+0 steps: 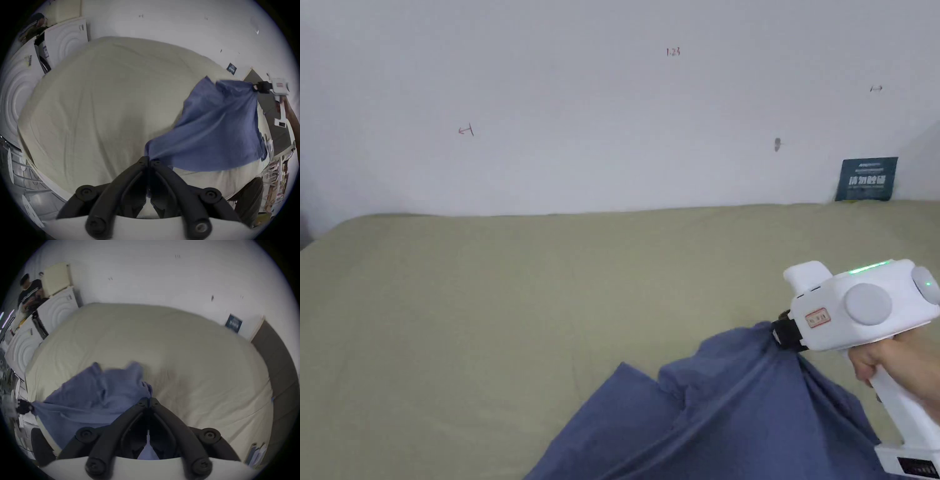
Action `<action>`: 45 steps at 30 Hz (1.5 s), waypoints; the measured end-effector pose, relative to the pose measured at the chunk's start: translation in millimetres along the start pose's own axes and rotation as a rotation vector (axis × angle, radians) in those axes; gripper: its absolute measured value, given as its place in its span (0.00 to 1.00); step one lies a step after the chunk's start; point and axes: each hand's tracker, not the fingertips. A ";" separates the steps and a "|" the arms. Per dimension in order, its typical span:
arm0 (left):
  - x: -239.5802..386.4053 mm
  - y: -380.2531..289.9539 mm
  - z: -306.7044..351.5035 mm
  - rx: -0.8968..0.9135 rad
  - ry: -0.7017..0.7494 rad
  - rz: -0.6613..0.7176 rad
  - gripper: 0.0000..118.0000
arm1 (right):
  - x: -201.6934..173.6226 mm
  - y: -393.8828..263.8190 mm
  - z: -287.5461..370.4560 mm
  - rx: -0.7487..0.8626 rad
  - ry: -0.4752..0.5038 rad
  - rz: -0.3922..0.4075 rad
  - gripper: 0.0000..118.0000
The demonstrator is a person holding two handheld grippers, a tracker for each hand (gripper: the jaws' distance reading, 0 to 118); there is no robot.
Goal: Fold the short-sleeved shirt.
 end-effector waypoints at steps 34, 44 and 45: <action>166.9 307.1 232.2 0.536 0.134 -0.211 0.01 | 68.6 82.1 350.0 0.645 -0.221 -0.231 0.02; 180.5 372.0 217.4 0.565 0.163 -0.178 0.01 | 87.5 166.5 316.1 0.624 -0.274 -0.204 0.02; 181.1 378.5 215.9 0.567 0.161 -0.167 0.01 | 88.7 175.6 312.8 0.621 -0.286 -0.181 0.02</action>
